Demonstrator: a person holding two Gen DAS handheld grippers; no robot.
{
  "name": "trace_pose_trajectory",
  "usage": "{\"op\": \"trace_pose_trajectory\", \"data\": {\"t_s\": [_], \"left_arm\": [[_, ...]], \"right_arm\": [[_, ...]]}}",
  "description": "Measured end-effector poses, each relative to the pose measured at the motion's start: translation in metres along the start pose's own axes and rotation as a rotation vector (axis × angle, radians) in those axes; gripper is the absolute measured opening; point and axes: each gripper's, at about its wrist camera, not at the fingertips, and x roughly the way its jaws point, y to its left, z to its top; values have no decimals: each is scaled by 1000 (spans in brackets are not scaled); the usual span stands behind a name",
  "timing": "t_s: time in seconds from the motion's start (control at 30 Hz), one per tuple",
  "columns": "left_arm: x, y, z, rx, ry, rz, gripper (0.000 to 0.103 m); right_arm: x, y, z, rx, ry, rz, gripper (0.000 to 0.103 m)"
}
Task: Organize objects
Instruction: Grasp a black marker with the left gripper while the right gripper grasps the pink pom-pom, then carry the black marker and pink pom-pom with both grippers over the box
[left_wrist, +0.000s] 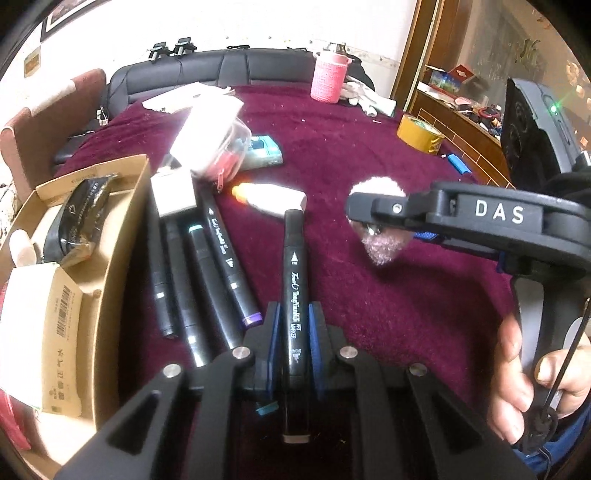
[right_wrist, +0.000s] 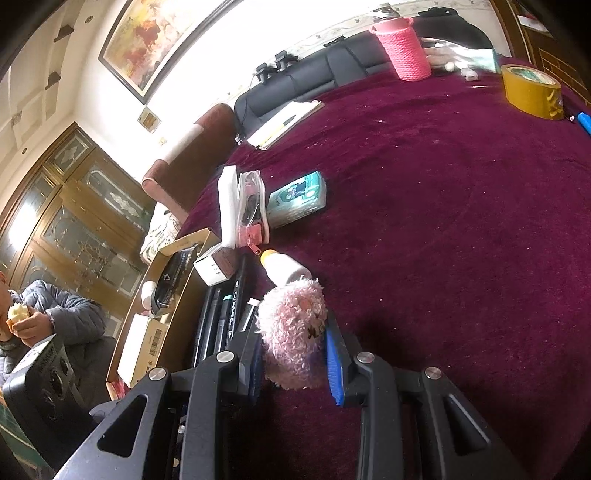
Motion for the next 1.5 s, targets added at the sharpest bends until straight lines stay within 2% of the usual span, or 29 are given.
{"op": "trace_pose_trajectory", "data": {"t_s": [0.23, 0.4, 0.7, 0.87, 0.97, 1.17, 1.33, 1.5], "left_arm": [[-19, 13, 2, -30, -49, -1, 14], [-39, 37, 3, -82, -96, 2, 14], [-80, 101, 0, -181, -172, 44, 14], [-104, 147, 0, -231, -204, 104, 14], [-109, 170, 1, -245, -196, 124, 14], [-105, 203, 9, -251, -155, 148, 14], [-89, 225, 22, -252, -107, 141, 14], [-62, 240, 37, -250, -53, 145, 14]], "right_arm": [[2, 4, -1, -17, -2, -3, 31], [4, 7, -3, -29, -6, -5, 31], [5, 13, -3, -45, -21, -23, 31], [6, 33, -1, -48, 16, 26, 32], [13, 54, 1, -52, 73, 79, 32], [38, 109, 8, -119, 157, 125, 32], [66, 152, 16, -191, 167, 118, 32], [105, 169, 26, -170, 202, 107, 32]]}}
